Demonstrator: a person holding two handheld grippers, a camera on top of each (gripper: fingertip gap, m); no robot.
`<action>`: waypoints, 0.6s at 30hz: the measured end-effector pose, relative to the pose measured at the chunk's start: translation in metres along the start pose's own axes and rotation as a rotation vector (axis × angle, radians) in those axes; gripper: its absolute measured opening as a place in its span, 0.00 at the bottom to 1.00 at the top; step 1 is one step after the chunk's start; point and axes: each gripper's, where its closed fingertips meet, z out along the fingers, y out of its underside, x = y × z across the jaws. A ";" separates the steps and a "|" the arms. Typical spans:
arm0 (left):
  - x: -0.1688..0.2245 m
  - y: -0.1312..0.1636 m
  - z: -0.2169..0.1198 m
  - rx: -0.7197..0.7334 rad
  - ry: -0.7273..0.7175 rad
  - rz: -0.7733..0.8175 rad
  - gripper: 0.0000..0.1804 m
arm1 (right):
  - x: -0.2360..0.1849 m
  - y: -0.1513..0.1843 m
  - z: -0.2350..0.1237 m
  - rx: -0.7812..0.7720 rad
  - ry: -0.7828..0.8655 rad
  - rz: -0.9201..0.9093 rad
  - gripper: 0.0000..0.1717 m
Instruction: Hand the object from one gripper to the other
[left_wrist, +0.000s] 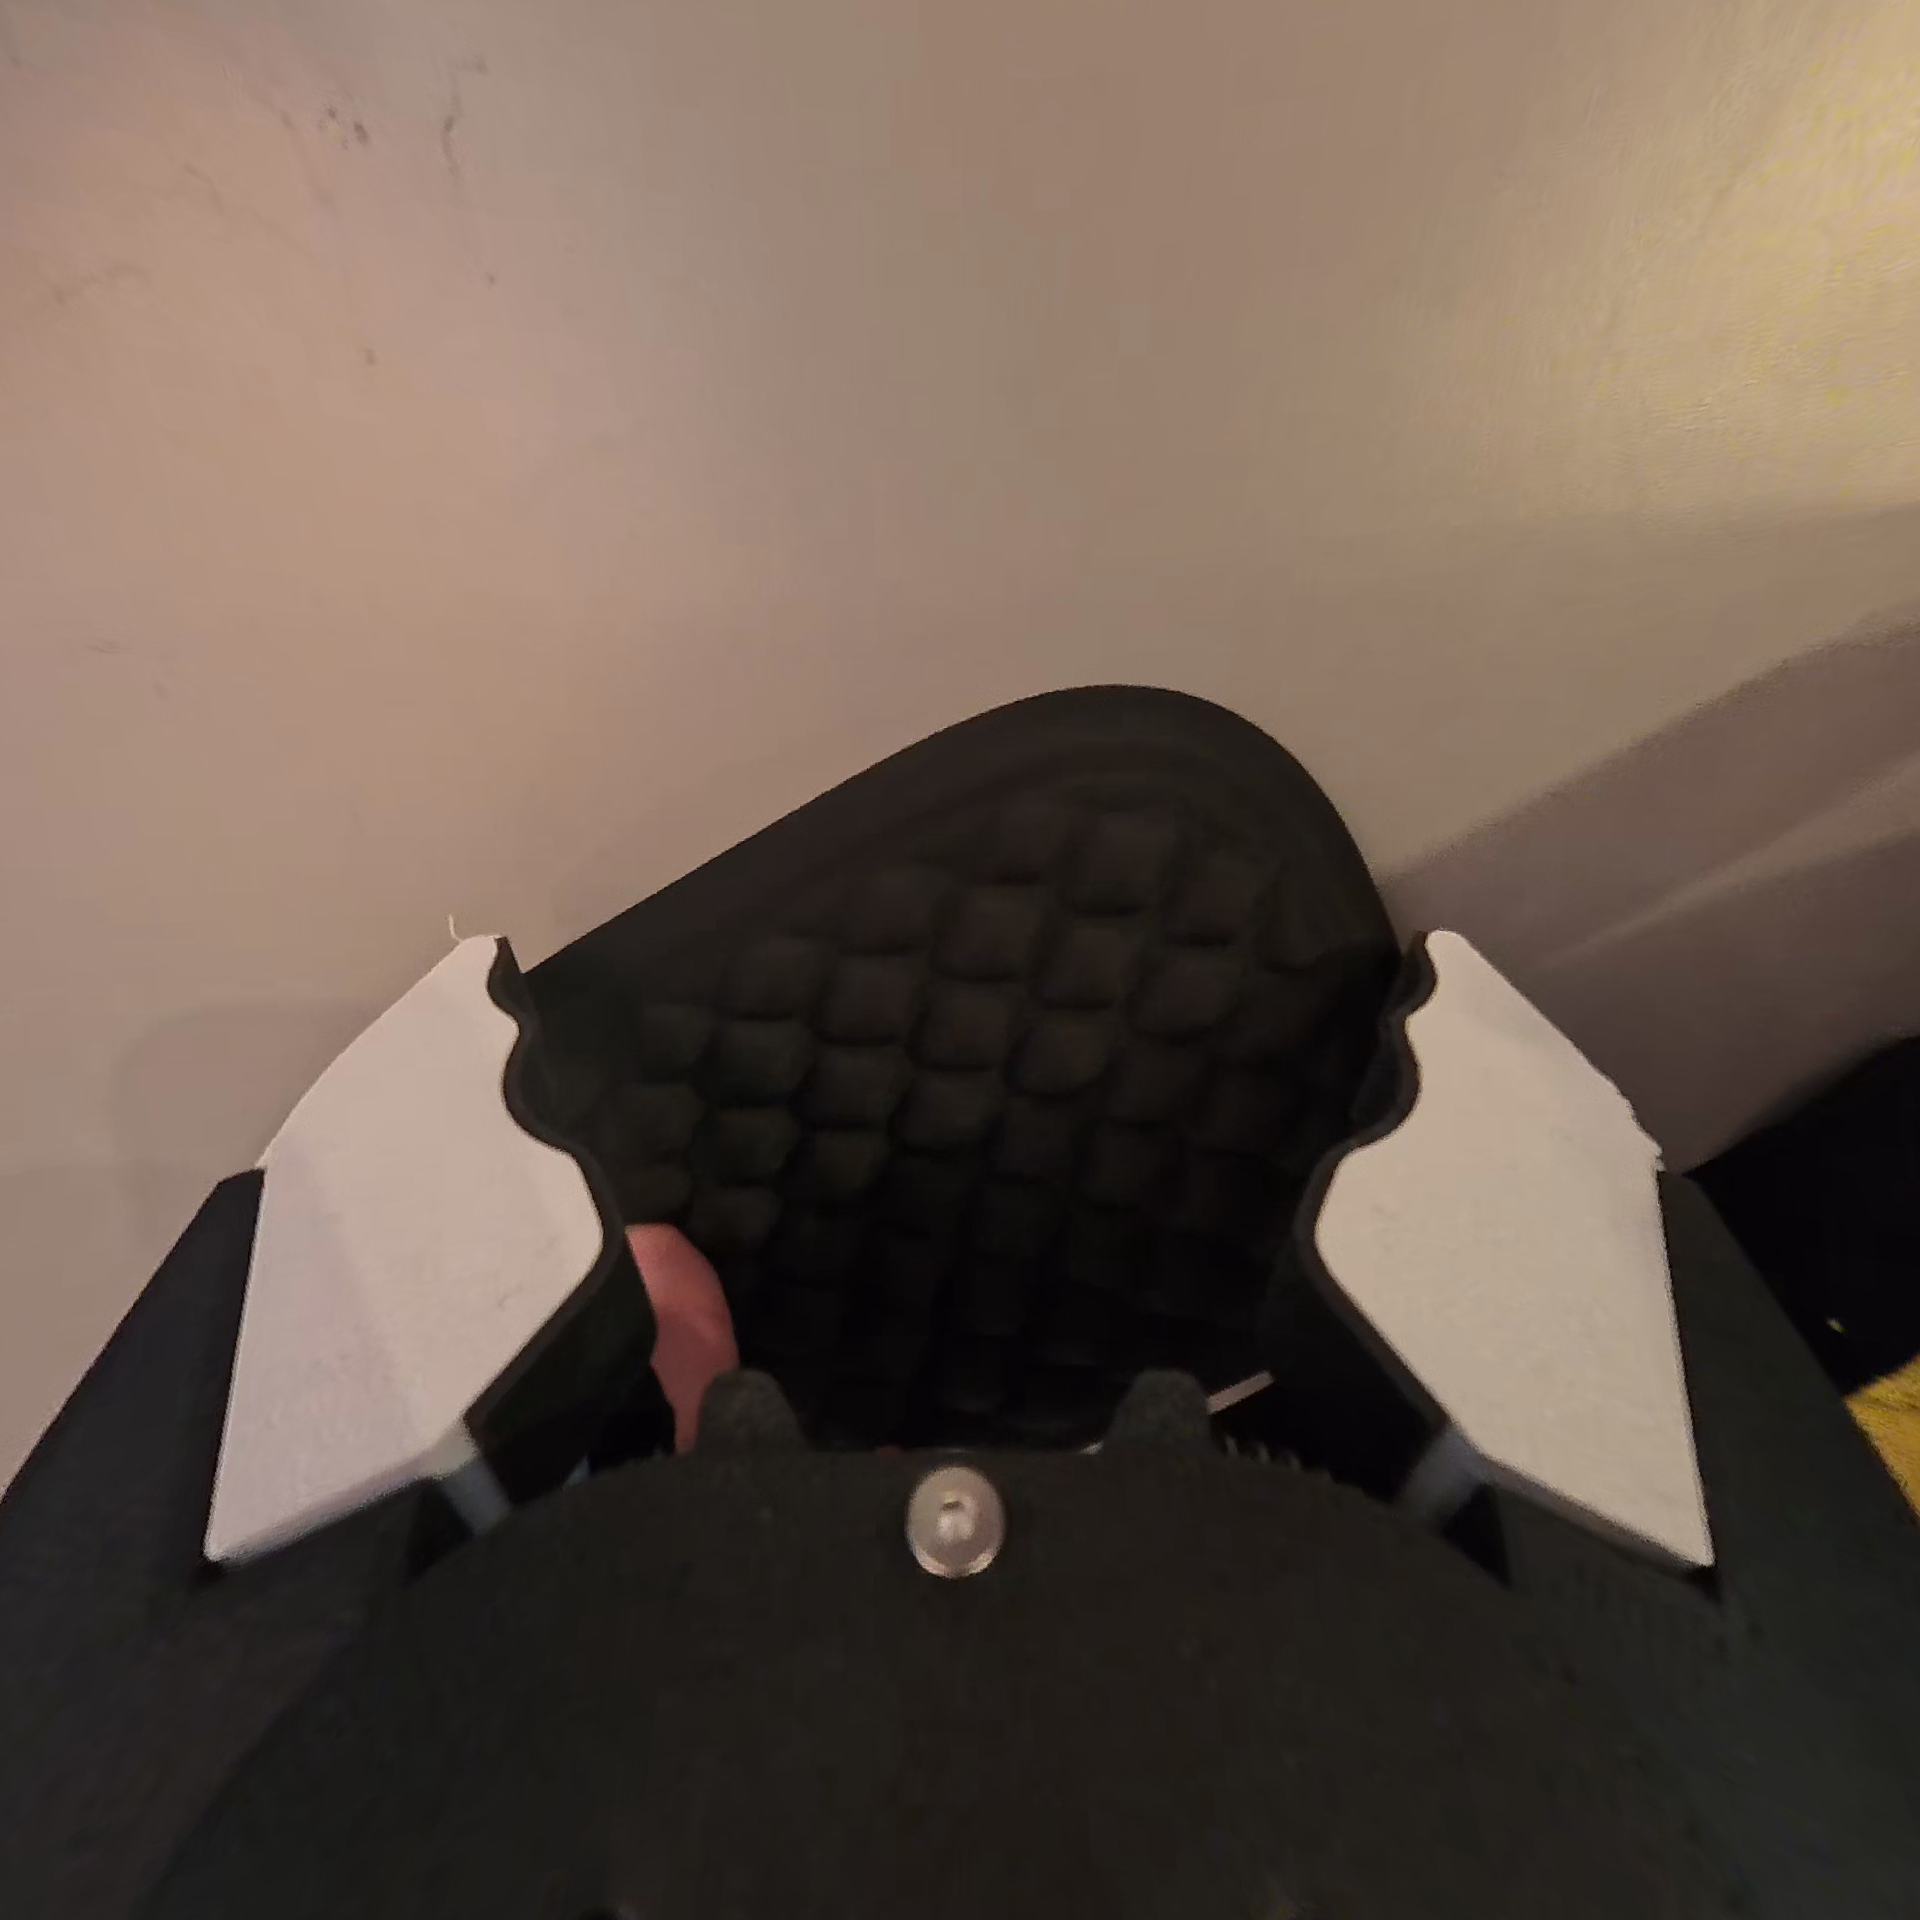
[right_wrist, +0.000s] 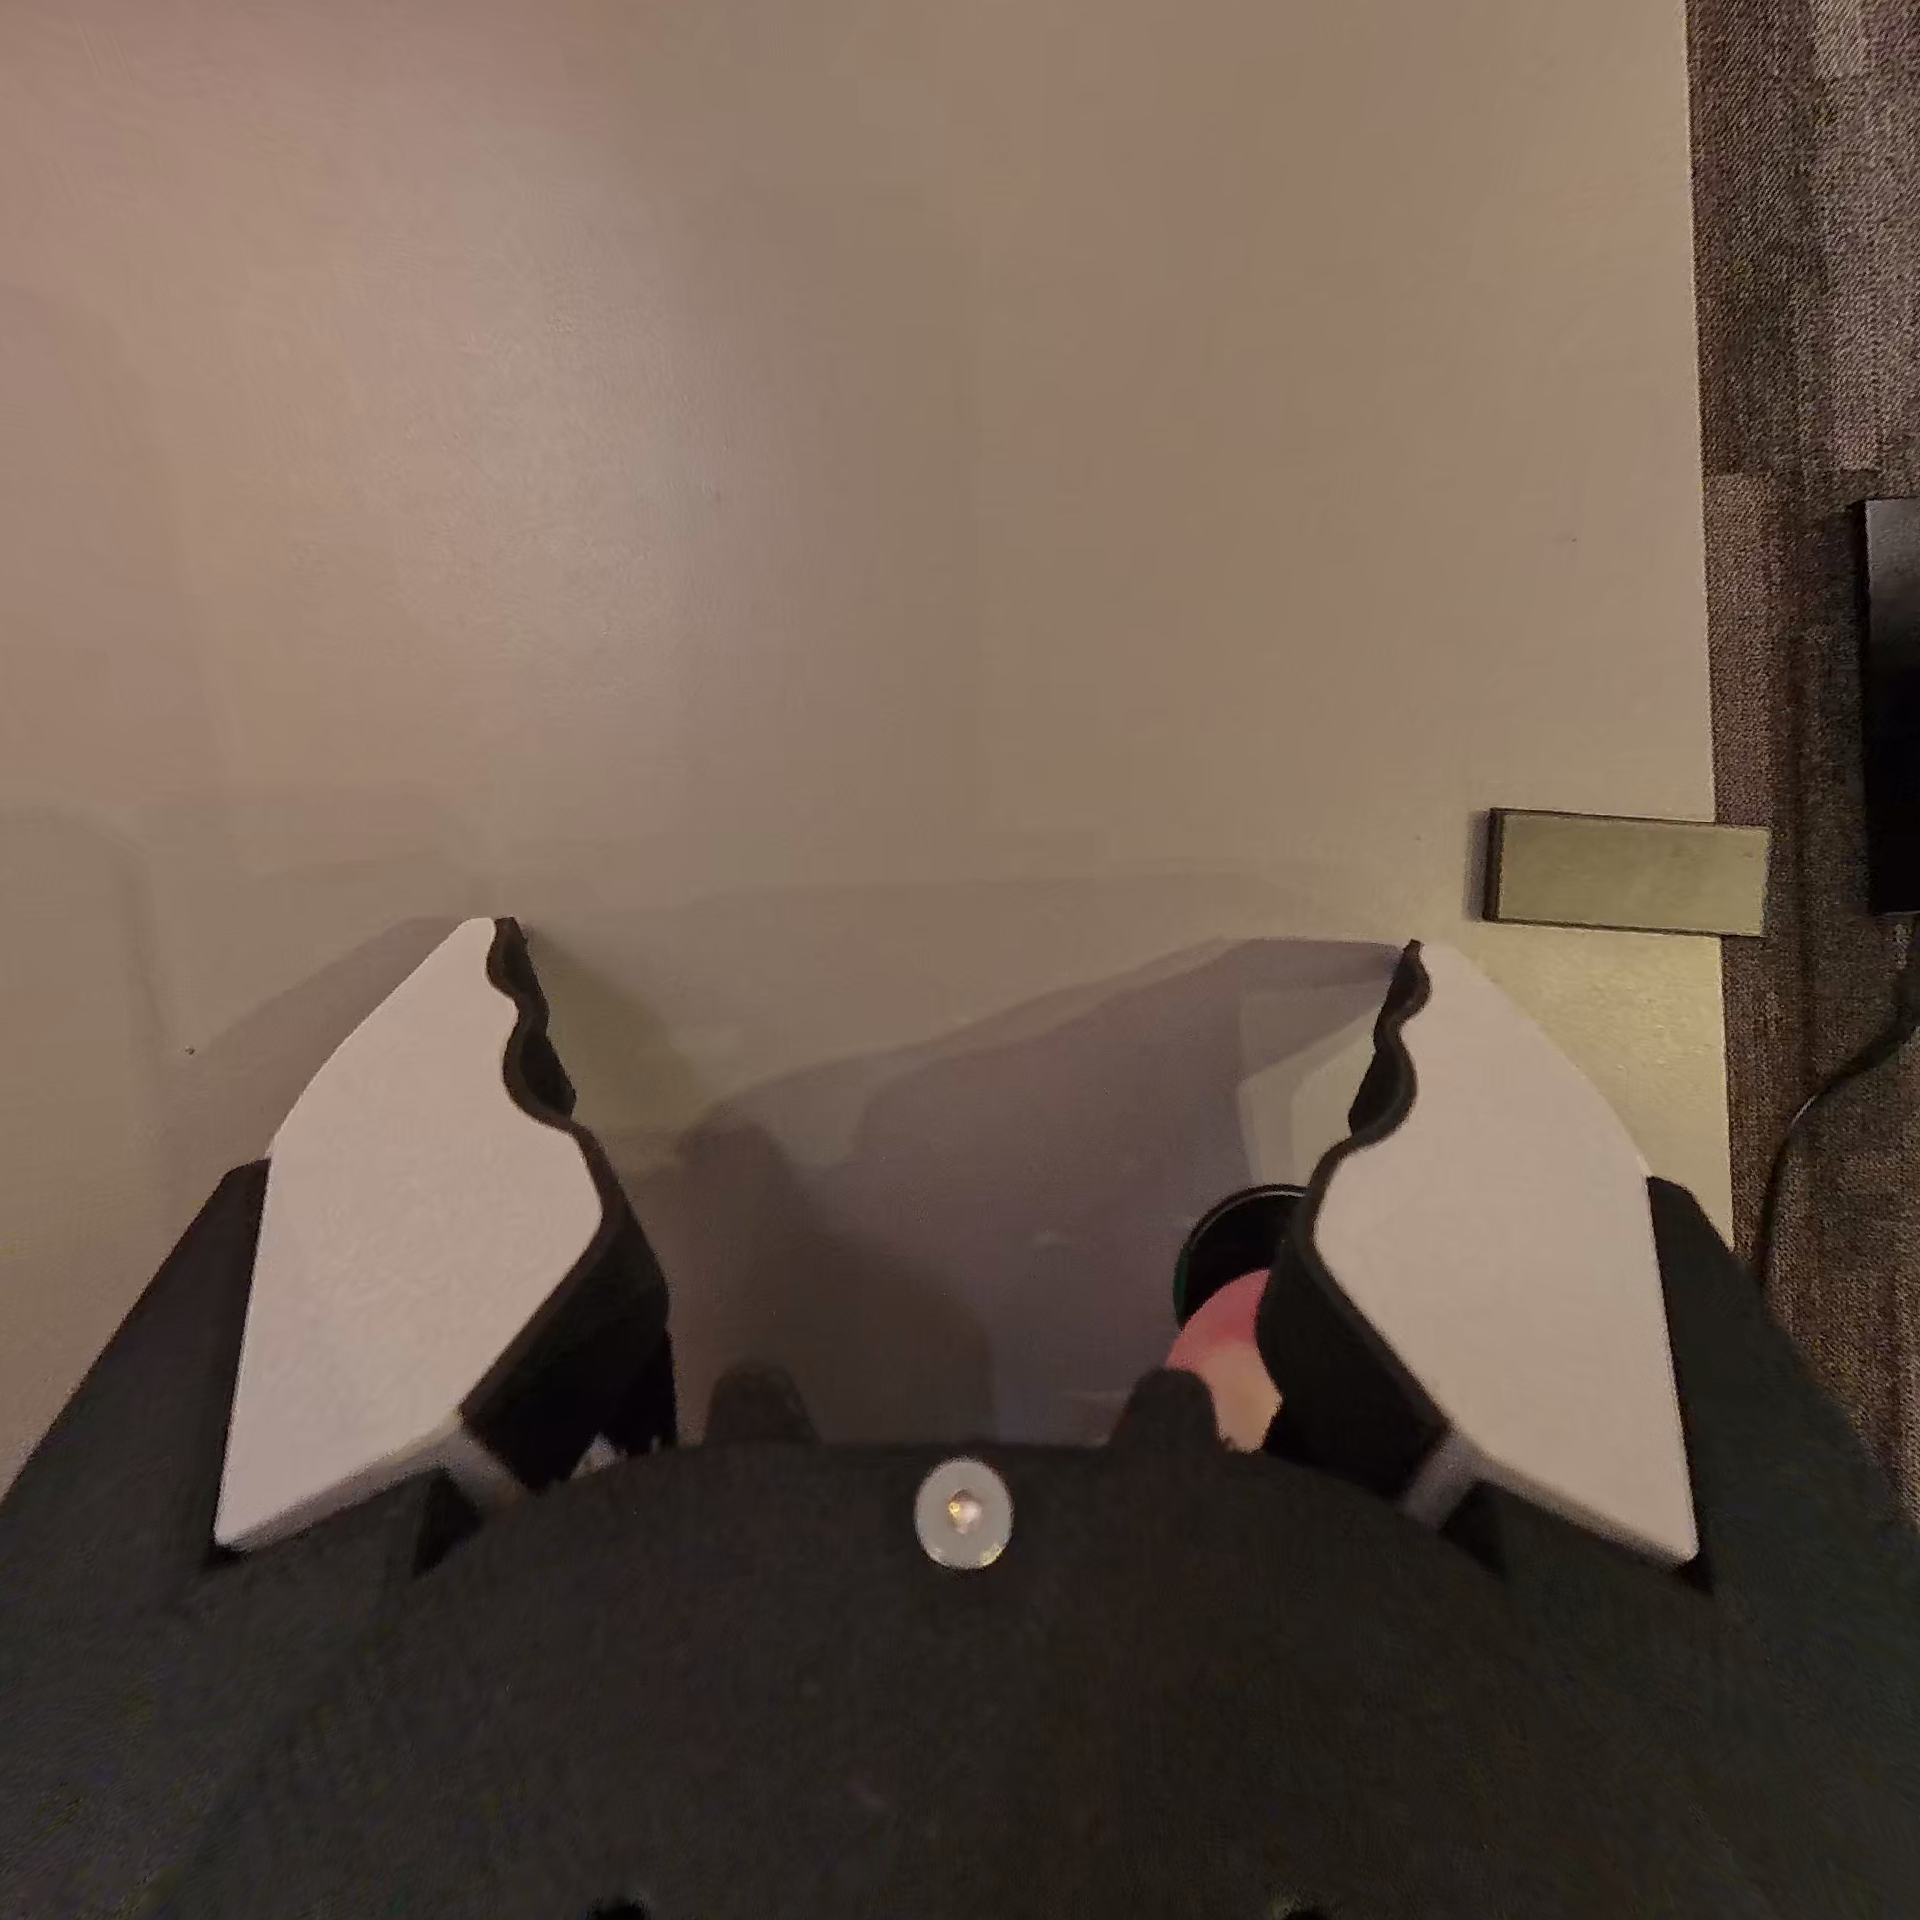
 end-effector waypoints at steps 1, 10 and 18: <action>0.000 0.000 -0.001 0.000 0.001 0.000 0.82 | 0.000 -0.001 -0.001 -0.001 -0.001 -0.001 0.84; -0.001 -0.004 -0.010 -0.026 0.022 0.004 0.82 | 0.001 -0.007 -0.010 -0.012 0.001 0.000 0.84; -0.006 -0.011 -0.022 -0.028 0.064 -0.024 0.82 | 0.001 -0.013 -0.019 -0.012 -0.001 -0.004 0.84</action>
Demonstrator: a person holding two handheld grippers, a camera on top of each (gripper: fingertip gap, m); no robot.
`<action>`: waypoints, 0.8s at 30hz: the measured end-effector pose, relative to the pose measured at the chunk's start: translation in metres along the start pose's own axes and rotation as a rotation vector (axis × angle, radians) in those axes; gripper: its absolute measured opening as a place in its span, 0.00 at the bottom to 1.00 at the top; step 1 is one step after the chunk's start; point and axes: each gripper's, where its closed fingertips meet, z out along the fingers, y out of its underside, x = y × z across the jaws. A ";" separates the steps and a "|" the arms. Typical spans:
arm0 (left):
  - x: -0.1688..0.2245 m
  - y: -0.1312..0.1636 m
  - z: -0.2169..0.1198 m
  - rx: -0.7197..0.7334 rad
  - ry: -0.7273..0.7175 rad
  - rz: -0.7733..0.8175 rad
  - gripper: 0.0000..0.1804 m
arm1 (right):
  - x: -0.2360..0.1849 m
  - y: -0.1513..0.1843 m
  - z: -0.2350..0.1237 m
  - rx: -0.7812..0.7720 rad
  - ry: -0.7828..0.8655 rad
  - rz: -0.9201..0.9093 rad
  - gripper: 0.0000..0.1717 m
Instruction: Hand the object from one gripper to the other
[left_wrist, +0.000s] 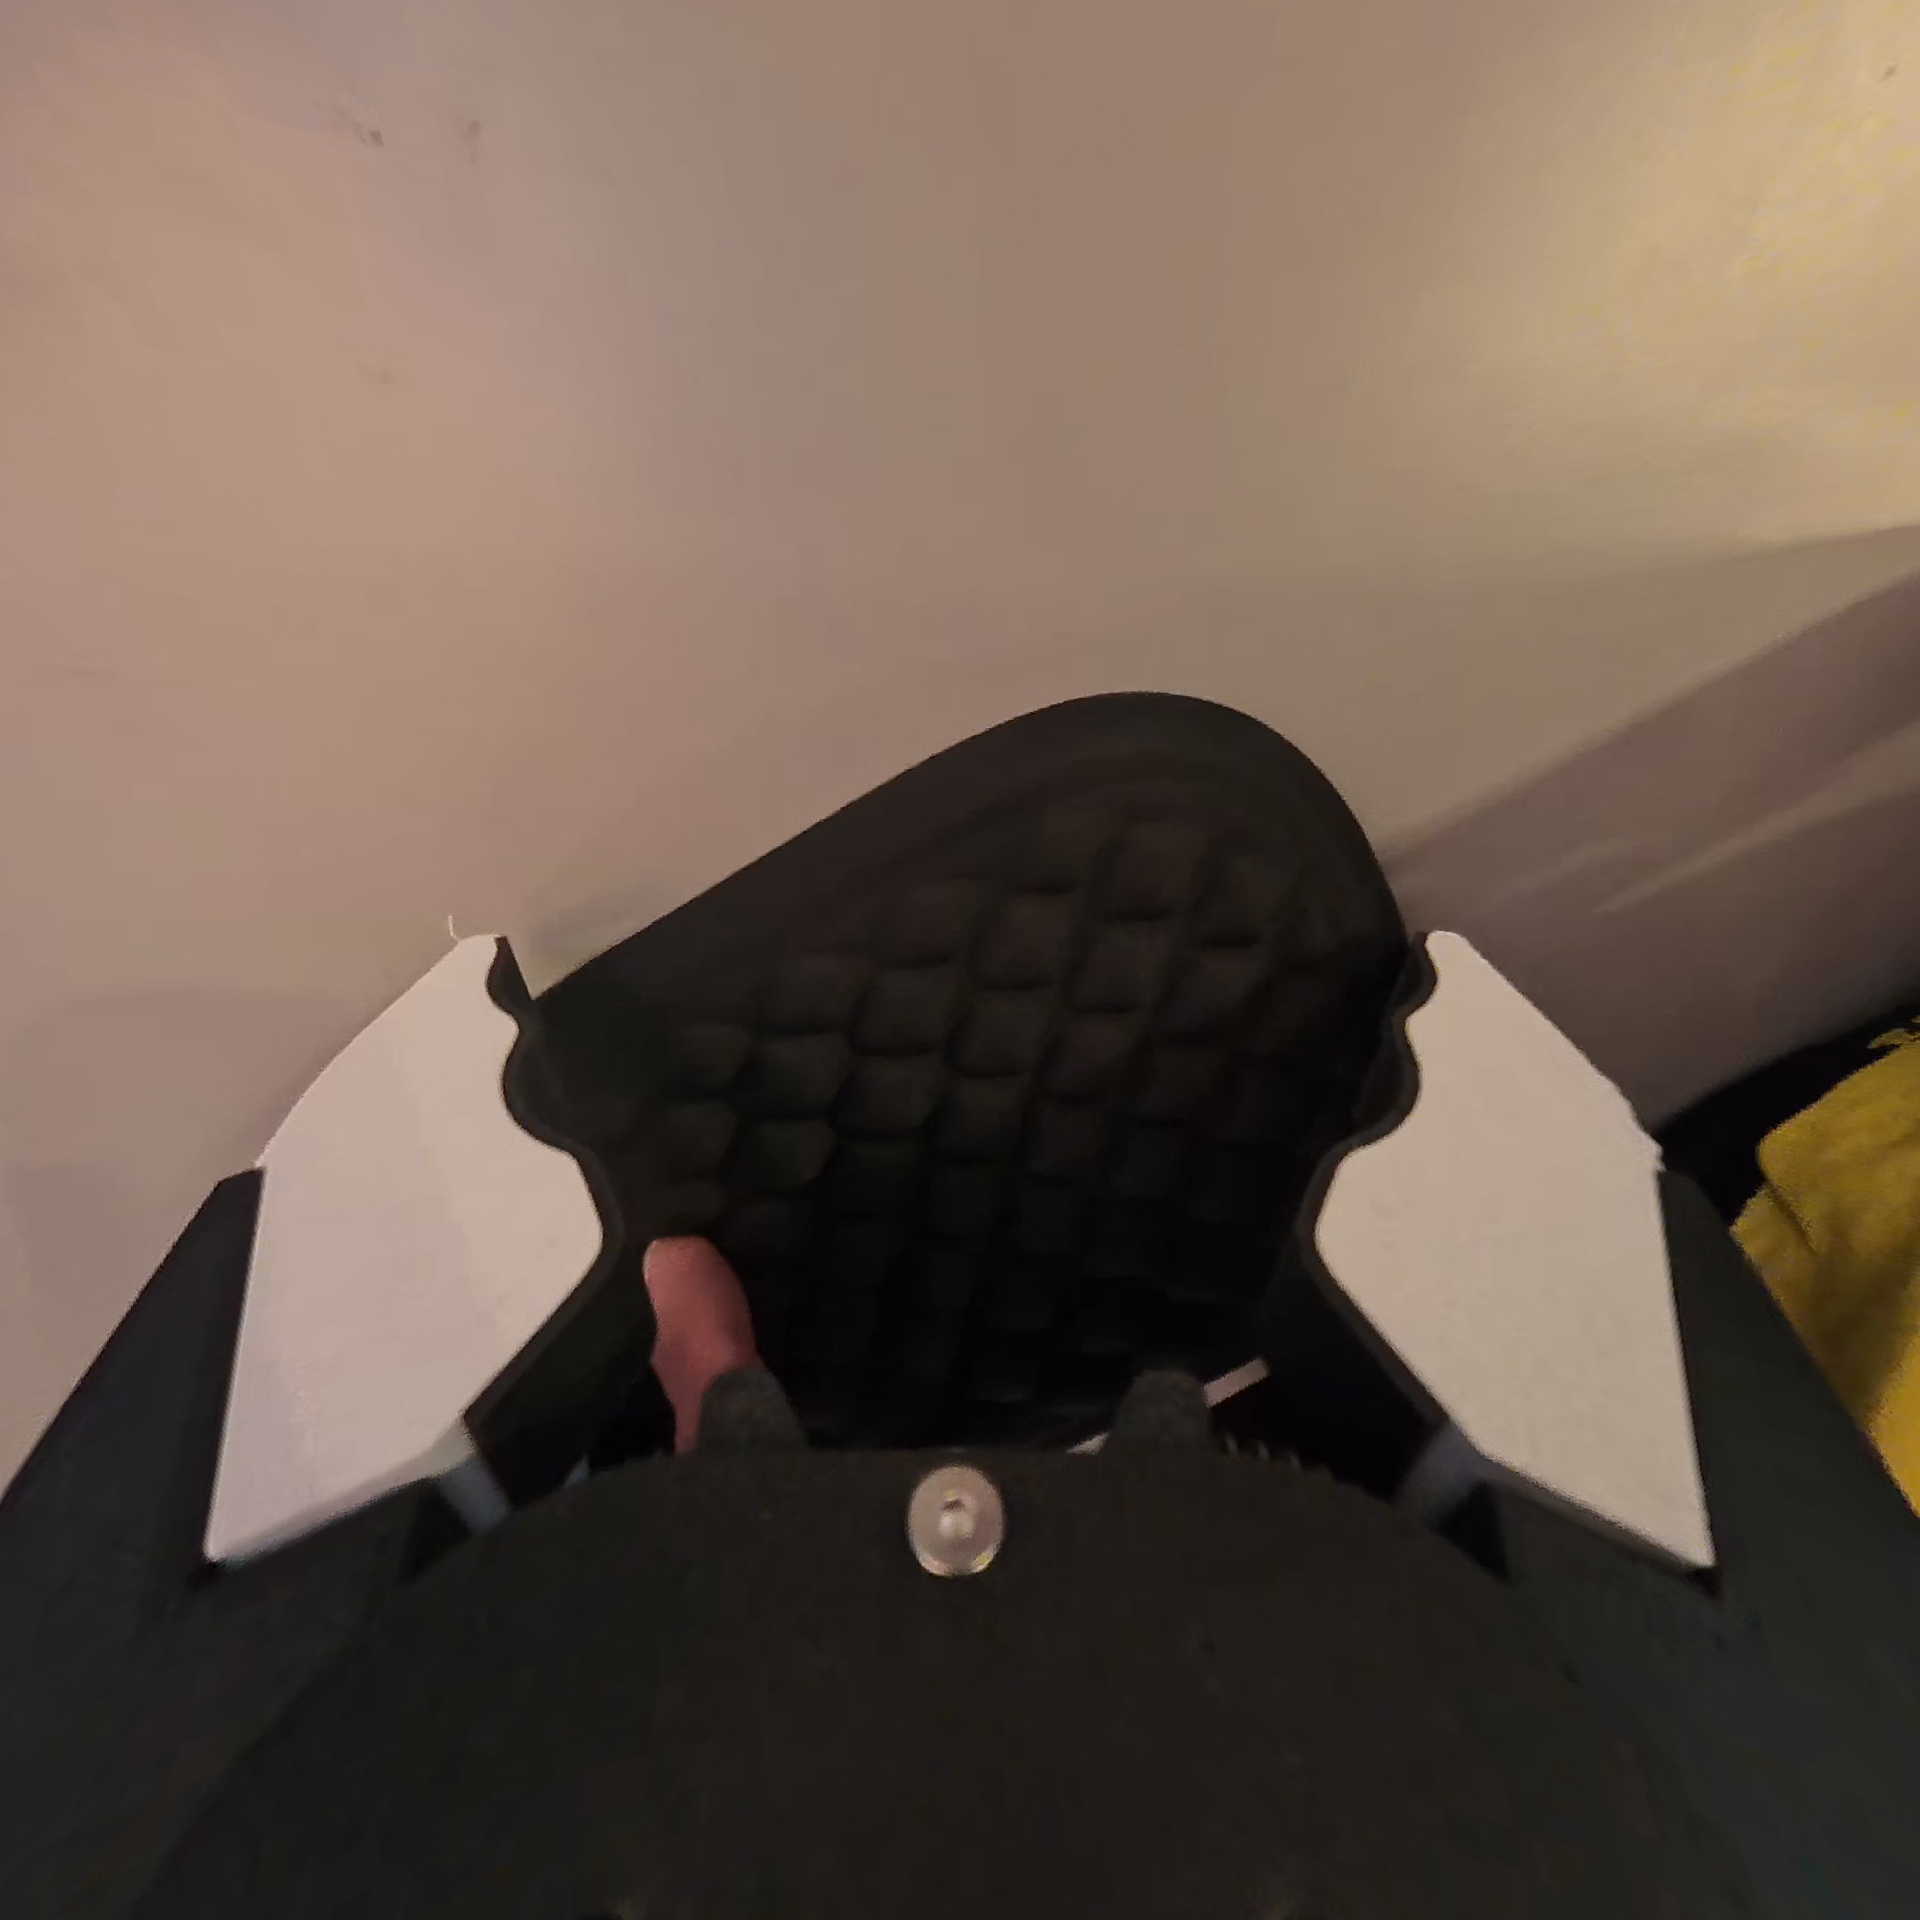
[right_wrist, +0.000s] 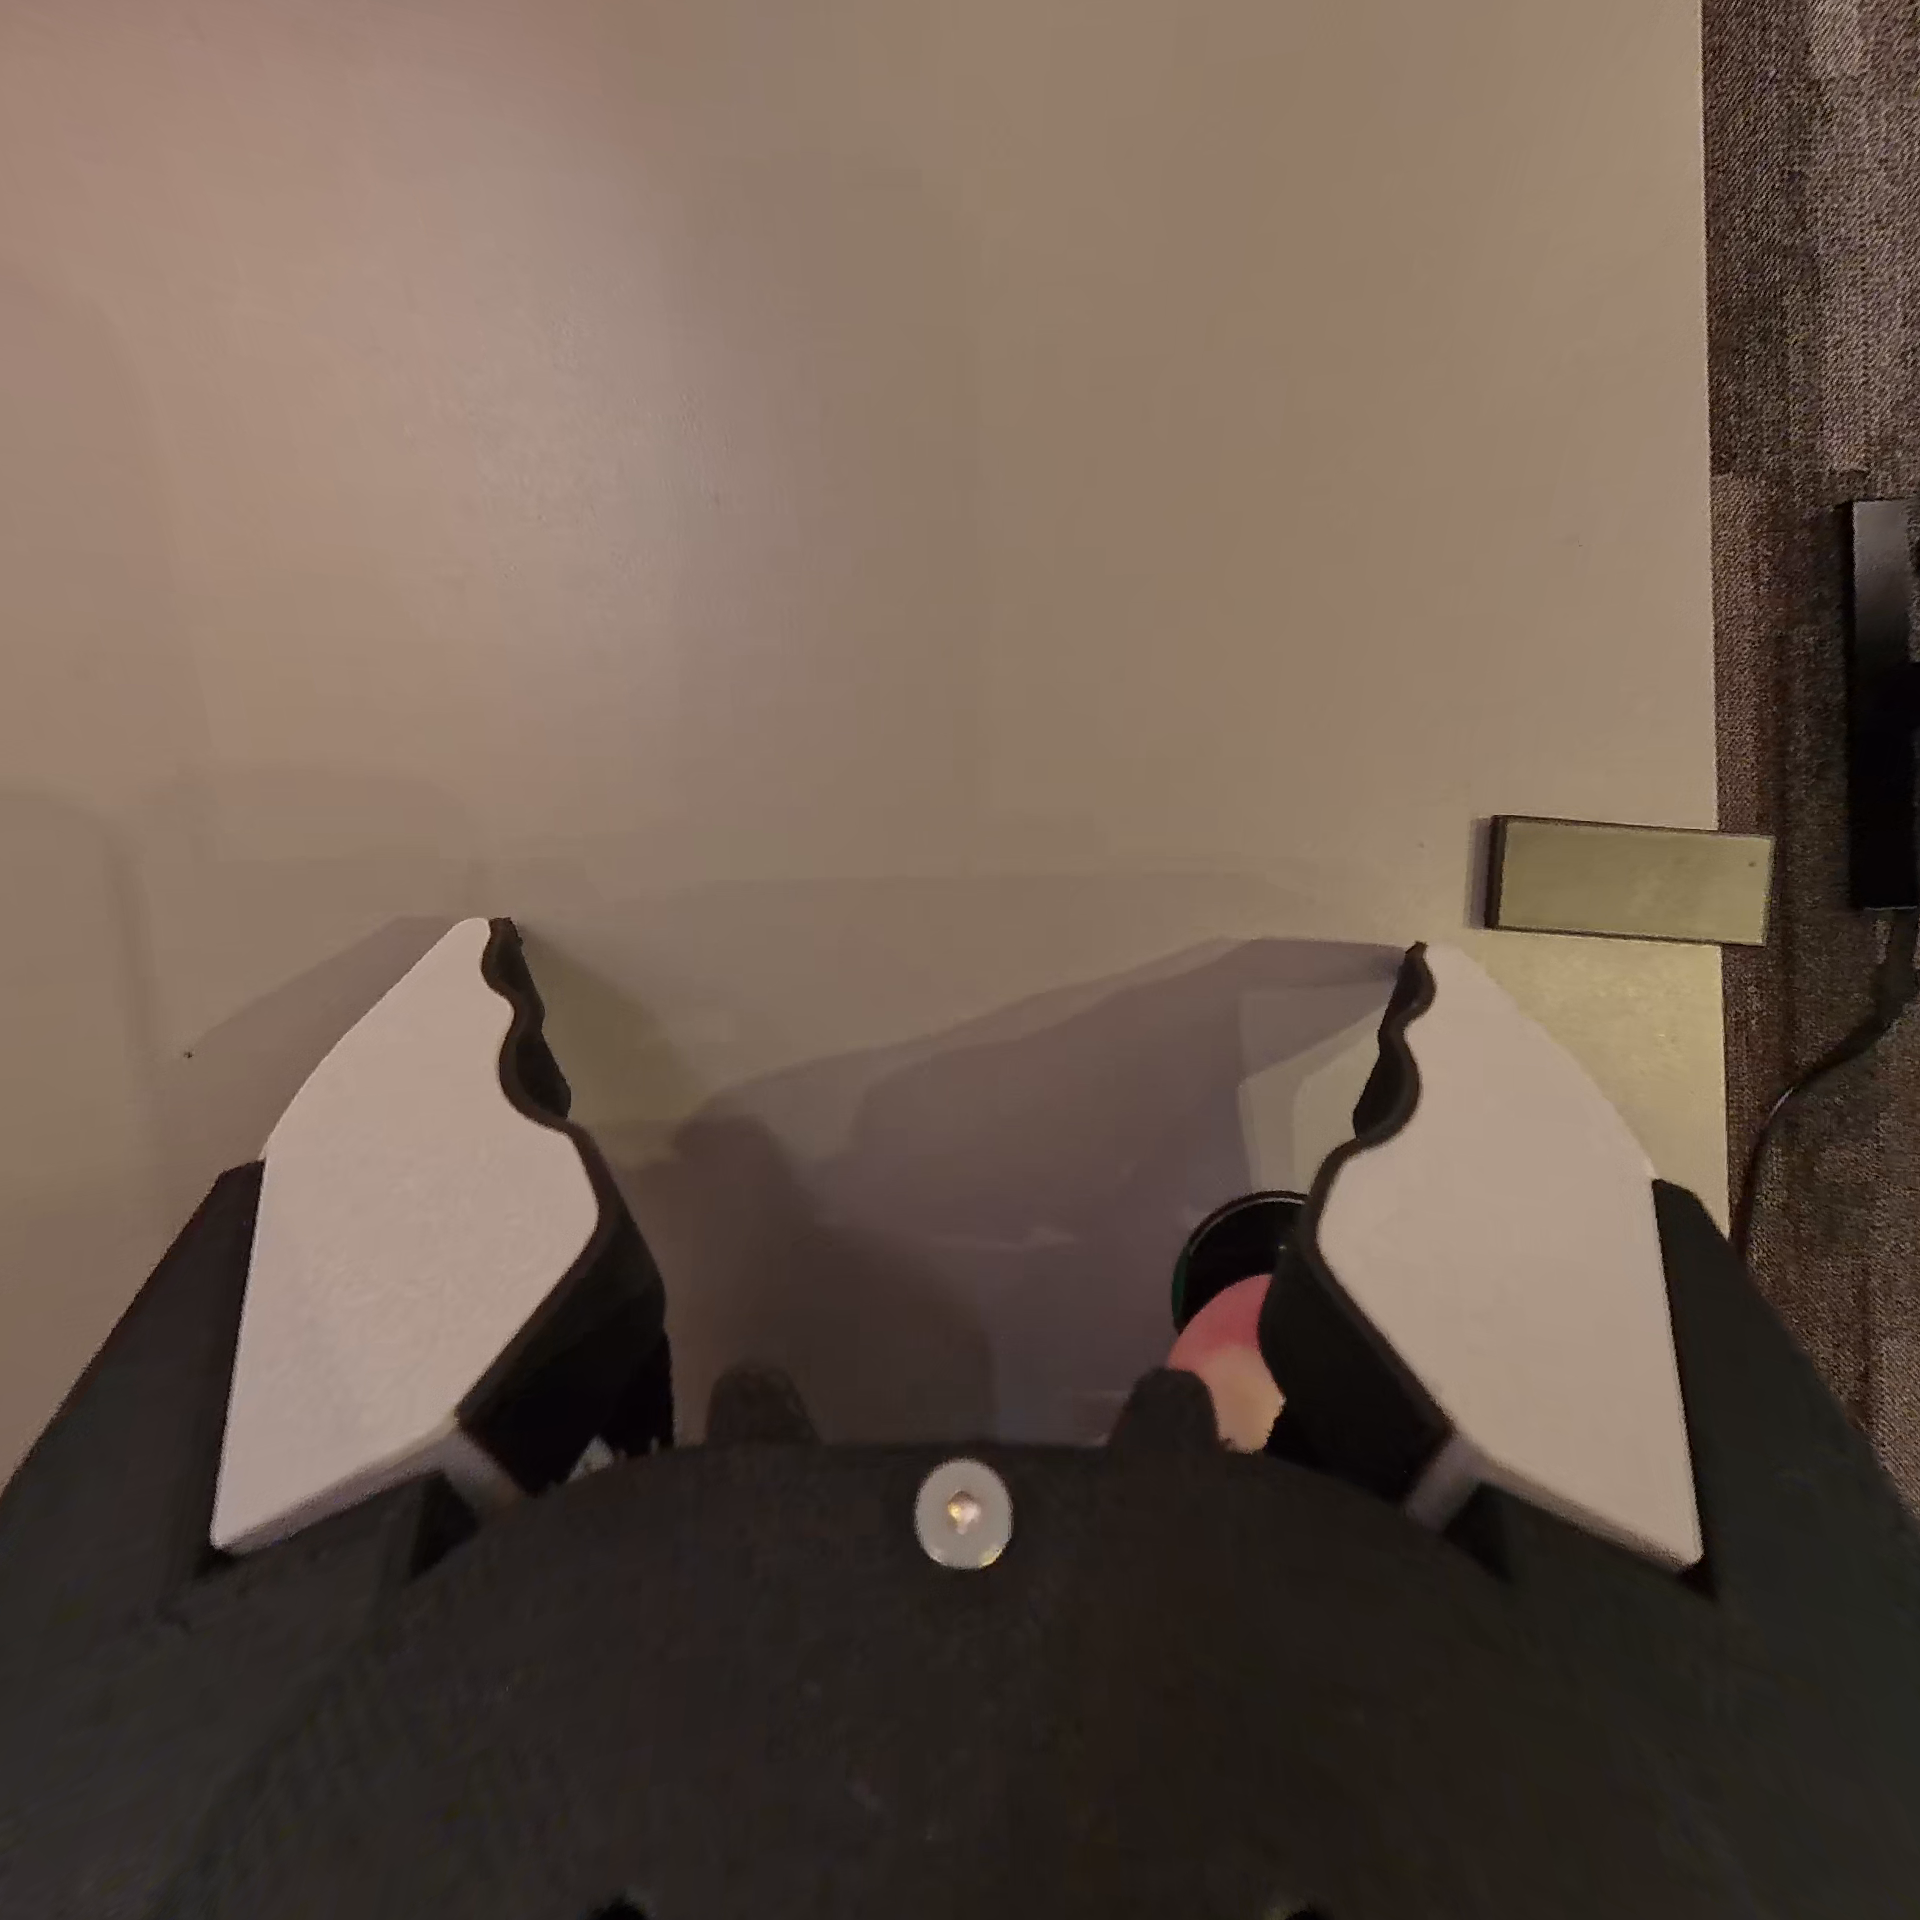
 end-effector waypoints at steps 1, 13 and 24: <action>-0.002 -0.001 -0.002 0.011 0.001 -0.010 0.82 | 0.000 -0.001 -0.001 0.001 0.000 0.000 0.84; -0.072 -0.059 -0.053 0.291 -0.054 -0.177 0.81 | -0.004 -0.009 -0.012 -0.005 0.007 0.004 0.85; -0.232 -0.143 -0.055 0.285 -0.229 -0.256 0.50 | -0.083 -0.136 -0.040 0.312 -0.048 -0.108 0.65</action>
